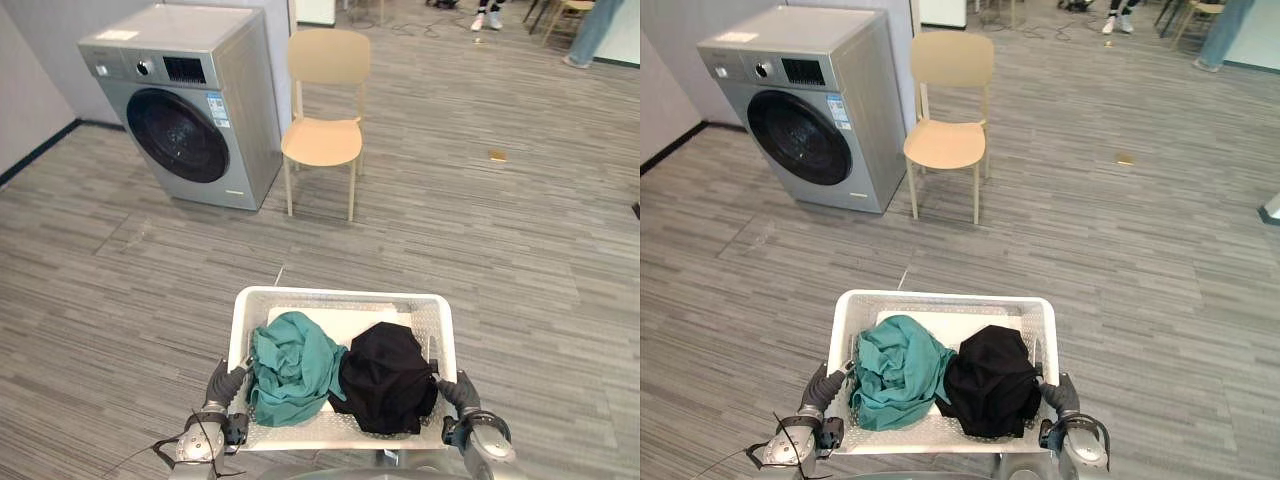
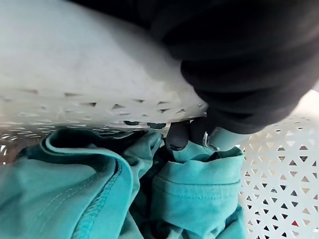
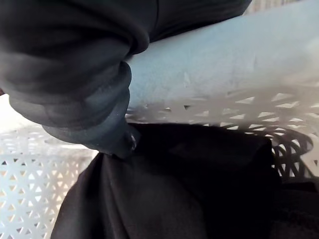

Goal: Pick up the laundry basket with both hands and put the clothes into the washing machine.

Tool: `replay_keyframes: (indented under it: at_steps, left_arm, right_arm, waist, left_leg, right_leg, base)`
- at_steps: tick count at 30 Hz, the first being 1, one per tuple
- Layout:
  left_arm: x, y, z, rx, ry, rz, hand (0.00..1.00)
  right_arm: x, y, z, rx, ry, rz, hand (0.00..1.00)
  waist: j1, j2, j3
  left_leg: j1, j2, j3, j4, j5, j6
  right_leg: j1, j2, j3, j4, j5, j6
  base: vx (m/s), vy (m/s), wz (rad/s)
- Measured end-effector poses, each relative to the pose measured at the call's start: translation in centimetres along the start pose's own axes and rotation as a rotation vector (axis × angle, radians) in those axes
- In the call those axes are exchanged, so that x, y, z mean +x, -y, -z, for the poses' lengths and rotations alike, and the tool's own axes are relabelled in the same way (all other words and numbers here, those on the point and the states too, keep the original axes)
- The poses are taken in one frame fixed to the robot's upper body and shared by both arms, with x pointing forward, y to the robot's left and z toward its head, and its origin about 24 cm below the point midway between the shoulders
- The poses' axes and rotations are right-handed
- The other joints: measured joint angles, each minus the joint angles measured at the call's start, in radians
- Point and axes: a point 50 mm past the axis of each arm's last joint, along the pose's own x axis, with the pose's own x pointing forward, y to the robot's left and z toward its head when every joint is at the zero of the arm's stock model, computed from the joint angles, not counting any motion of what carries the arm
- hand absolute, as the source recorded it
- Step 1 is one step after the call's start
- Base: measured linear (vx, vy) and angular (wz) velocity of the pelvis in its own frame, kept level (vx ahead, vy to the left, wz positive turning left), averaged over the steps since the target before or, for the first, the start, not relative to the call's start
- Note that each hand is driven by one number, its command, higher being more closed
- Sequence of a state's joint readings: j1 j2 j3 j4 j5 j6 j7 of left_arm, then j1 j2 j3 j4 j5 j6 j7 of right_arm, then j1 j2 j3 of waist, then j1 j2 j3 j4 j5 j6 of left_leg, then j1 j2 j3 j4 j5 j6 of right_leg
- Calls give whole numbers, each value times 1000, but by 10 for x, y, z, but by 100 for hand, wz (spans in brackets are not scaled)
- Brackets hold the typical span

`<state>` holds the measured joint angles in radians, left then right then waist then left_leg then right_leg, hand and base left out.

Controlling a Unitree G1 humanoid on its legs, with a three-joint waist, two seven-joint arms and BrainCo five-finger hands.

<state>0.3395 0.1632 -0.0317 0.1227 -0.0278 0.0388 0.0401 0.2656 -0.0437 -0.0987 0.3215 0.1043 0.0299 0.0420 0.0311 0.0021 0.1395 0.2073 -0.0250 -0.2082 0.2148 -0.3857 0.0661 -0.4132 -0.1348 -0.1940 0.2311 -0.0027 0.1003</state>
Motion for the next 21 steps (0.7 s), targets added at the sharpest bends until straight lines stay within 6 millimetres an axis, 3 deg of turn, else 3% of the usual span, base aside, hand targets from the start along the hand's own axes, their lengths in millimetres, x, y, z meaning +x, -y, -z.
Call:
replay_keyframes:
  at_steps: [1, 2, 3, 4, 5, 6, 7, 8, 10, 13, 14, 15, 17, 19, 20, 21]
  left_arm:
    - [0, 4, 2, -8, -10, 6, 100]
    - [1, 5, 0, -11, -4, 9, 100]
    - [3, 8, -4, -26, 12, 11, 100]
    - [4, 10, -5, -41, 18, 5, 100]
    - [4, 11, -6, -47, 21, 5, 100]
    - [5, 12, -6, -55, 22, 7, 100]
    - [4, 14, -6, -64, 25, 10, 100]
    - [4, 15, -6, -67, 26, 10, 100]
    - [4, 14, -8, -81, 42, 0, 100]
    - [6, 12, -13, -105, 69, -15, 100]
    - [7, 11, -14, -106, 71, -18, 100]
    - [8, 11, -13, -106, 69, -18, 100]
    - [5, 12, -10, -111, 55, -18, 100]
    - [6, 8, -8, -107, 41, -29, 100]
    - [4, 5, -5, -101, 32, -40, 100]
    - [2, 2, -2, -95, 22, -49, 100]
  right_arm:
    - [-1, 4, 0, -10, -3, 15, 100]
    - [-1, 5, -3, -12, 8, 22, 100]
    - [-1, 8, -8, -21, 27, 29, 100]
    - [-2, 9, -14, -31, 46, 27, 100]
    - [-2, 10, -17, -38, 58, 26, 100]
    - [-2, 13, -20, -47, 67, 27, 100]
    - [-1, 14, -23, -52, 76, 27, 100]
    - [-1, 15, -23, -54, 77, 28, 100]
    - [4, 13, -32, -64, 104, 17, 100]
    - [11, 11, -44, -72, 138, 10, 100]
    - [17, 9, -46, -69, 135, 6, 100]
    - [17, 8, -45, -69, 131, 6, 100]
    - [16, 10, -42, -75, 123, 8, 100]
    - [17, 6, -39, -70, 108, 0, 100]
    - [17, 2, -35, -65, 97, -10, 100]
    - [17, -3, -34, -66, 92, -24, 100]
  waist:
    - [-19, 20, -13]
    - [-24, 33, -16]
    - [-25, 58, -19]
    - [-21, 84, -20]
    - [-21, 95, -17]
    - [-14, 104, -11]
    - [1, 105, -8]
    - [11, 102, -3]
    - [45, 78, 9]
    - [67, 70, 21]
    - [75, 73, 31]
    - [75, 72, 32]
    - [71, 86, 23]
    - [70, 88, 19]
    - [72, 60, 12]
    - [71, 27, 5]
  left_leg:
    - [38, 51, -28, -10, -27, -17]
    - [37, 72, -38, 13, -28, -19]
    - [7, 104, -41, 112, -14, -42]
    - [-57, 124, -36, 294, 28, -108]
    - [-101, 134, -35, 414, 80, -151]
    - [-206, 144, -34, 672, 278, -204]
    - [-293, 155, -9, 892, 306, -226]
    - [-326, 160, 20, 970, 304, -222]
    - [-478, 191, 146, 1090, 234, -122]
    - [-617, 213, 200, 922, 188, -111]
    - [-641, 209, 218, 674, 184, -123]
    - [-640, 201, 221, 555, 188, -128]
    - [-594, 181, 196, 59, 267, -216]
    - [-592, 170, 200, 83, 380, -185]
    - [-587, 144, 218, 109, 419, -150]
    - [-588, 125, 239, 158, 410, -115]
  right_leg:
    - [8, 52, 42, 44, 81, -43]
    - [3, 75, 55, 80, 79, -58]
    - [9, 103, 24, 128, 23, -105]
    - [51, 136, -16, 135, -8, -134]
    - [87, 153, -31, 119, -22, -147]
    - [182, 181, -49, 58, -37, -165]
    - [290, 210, -51, -12, -41, -171]
    - [342, 220, -43, -43, -44, -175]
    - [503, 222, -8, -143, -49, -182]
    - [573, 211, 26, -202, -68, -175]
    - [610, 193, 34, -214, -98, -157]
    - [626, 183, 34, -220, -111, -150]
    - [687, 167, 37, -257, -165, -109]
    - [724, 145, 43, -236, -218, -84]
    - [723, 112, 57, -191, -255, -67]
    - [704, 68, 65, -105, -283, -50]
  base:
    - [562, -318, 73]
    - [745, -390, 59]
    - [634, -322, 36]
    - [634, -322, 26]
    - [652, -307, 32]
    - [650, -256, 32]
    - [773, -297, 20]
    - [605, -214, -5]
    - [550, -186, -23]
    - [427, -13, -31]
    - [524, 107, -27]
    - [521, 180, -14]
    - [488, 237, -6]
    - [373, 212, -11]
    - [408, 187, -19]
    - [646, 269, -18]
